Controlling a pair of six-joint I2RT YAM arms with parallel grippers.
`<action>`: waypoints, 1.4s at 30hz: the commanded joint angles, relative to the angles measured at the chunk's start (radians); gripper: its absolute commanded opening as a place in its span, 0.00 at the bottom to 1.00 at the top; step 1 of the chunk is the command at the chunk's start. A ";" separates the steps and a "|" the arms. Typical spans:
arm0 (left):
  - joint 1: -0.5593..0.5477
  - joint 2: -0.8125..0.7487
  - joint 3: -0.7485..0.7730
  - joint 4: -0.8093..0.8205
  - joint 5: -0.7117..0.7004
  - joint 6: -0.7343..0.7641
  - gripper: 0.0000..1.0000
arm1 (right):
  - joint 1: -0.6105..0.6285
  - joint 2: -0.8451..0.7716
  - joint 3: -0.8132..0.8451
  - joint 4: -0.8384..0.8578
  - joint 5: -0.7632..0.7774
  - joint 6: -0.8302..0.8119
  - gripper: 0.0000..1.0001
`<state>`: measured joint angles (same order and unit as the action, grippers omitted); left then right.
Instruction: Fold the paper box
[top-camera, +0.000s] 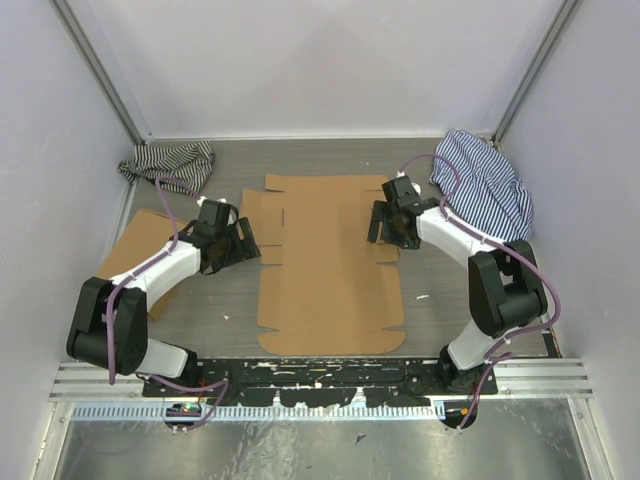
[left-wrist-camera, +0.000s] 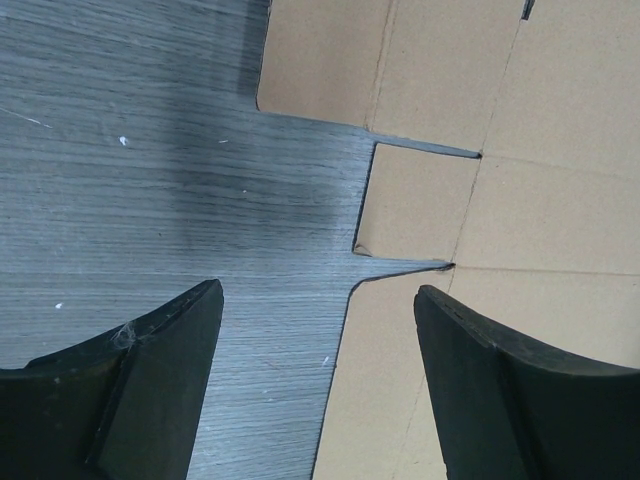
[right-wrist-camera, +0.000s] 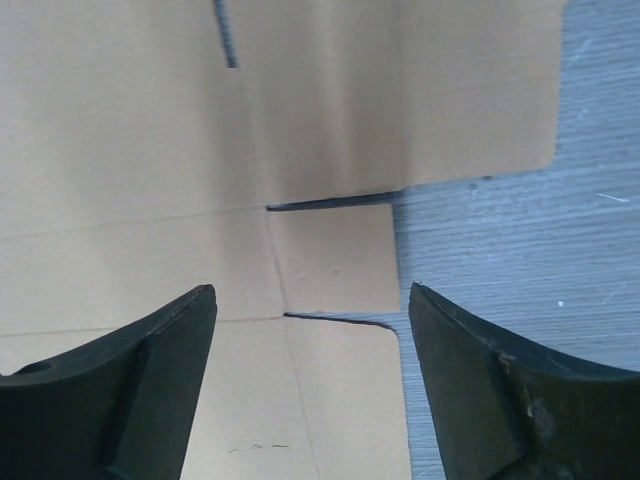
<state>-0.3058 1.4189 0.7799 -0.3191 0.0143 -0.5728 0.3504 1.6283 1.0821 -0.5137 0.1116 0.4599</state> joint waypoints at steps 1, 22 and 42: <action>-0.001 0.009 -0.023 0.012 0.009 0.013 0.84 | -0.002 -0.017 -0.020 -0.004 0.084 0.042 0.85; -0.030 0.072 -0.034 0.017 0.039 -0.011 0.77 | -0.002 0.069 -0.080 0.100 -0.005 0.015 0.85; -0.143 0.182 -0.019 0.012 -0.003 -0.035 0.76 | -0.002 -0.077 -0.076 0.154 -0.176 0.001 0.75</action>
<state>-0.4175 1.5345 0.7841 -0.2691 0.0013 -0.5838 0.3496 1.5986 0.9722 -0.3954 -0.0216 0.4694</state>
